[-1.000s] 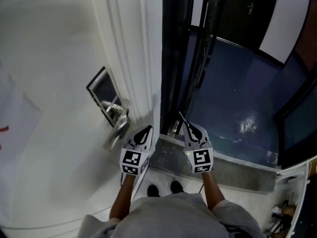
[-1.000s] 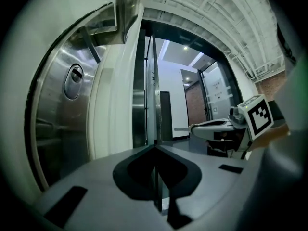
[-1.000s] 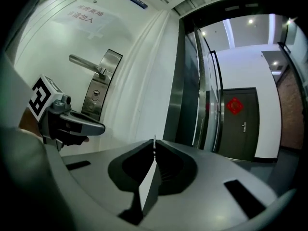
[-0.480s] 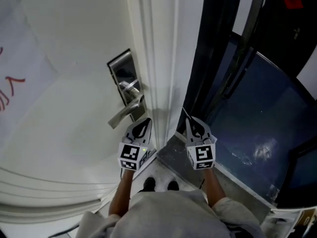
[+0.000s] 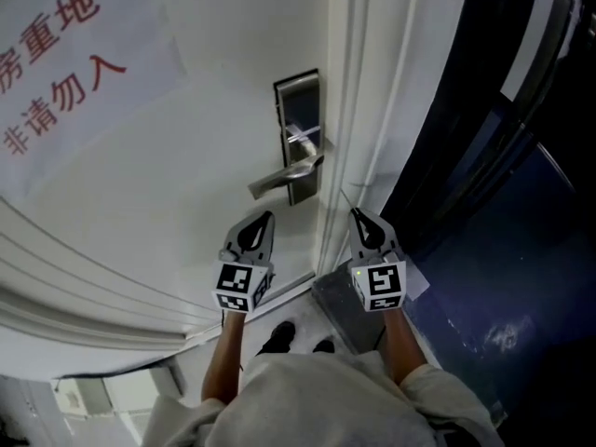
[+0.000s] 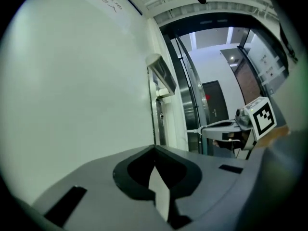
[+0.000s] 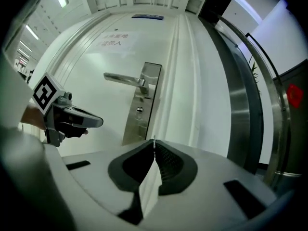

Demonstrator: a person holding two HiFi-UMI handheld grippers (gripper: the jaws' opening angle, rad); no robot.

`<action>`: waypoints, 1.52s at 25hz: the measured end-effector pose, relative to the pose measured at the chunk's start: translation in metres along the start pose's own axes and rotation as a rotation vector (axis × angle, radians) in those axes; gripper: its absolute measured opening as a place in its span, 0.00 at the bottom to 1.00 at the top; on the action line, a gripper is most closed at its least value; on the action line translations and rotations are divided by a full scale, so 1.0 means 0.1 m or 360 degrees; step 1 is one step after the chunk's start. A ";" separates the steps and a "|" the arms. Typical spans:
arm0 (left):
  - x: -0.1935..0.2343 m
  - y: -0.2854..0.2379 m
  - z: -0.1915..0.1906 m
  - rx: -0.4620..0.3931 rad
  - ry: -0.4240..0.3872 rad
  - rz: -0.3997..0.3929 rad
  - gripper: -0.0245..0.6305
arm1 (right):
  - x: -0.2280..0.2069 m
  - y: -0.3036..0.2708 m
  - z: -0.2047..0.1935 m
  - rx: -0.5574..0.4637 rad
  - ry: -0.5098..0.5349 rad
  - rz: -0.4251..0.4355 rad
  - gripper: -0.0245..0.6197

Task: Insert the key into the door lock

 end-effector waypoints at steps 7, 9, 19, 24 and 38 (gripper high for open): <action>0.17 0.37 -0.08 0.0014 0.0027 0.0209 0.06 | 0.20 -0.13 0.14 -0.0075 0.0064 0.0166 0.08; 0.20 0.42 -0.08 0.0010 0.0033 0.0238 0.06 | 0.22 -0.15 0.18 -0.0092 0.0081 0.0186 0.08; 0.21 0.39 -0.05 -0.0017 0.0031 0.0218 0.06 | 0.24 -0.22 0.48 -0.0167 0.0564 0.0148 0.08; 0.22 0.36 -0.07 -0.0012 0.0034 0.0197 0.06 | 0.31 -0.26 0.54 -0.0156 0.1020 0.0091 0.08; 0.24 0.30 -0.11 0.0016 0.0056 0.0172 0.06 | 0.40 -0.37 0.48 -0.0173 0.1791 -0.0110 0.08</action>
Point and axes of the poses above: the fingertips, and each gripper's own axes: y backward along the fingers, x to its left, z out of its top, the point moved 10 cm from there along y, backward along the fingers, and after that the axes turned 5 degrees about x, right-handed, at the moved point
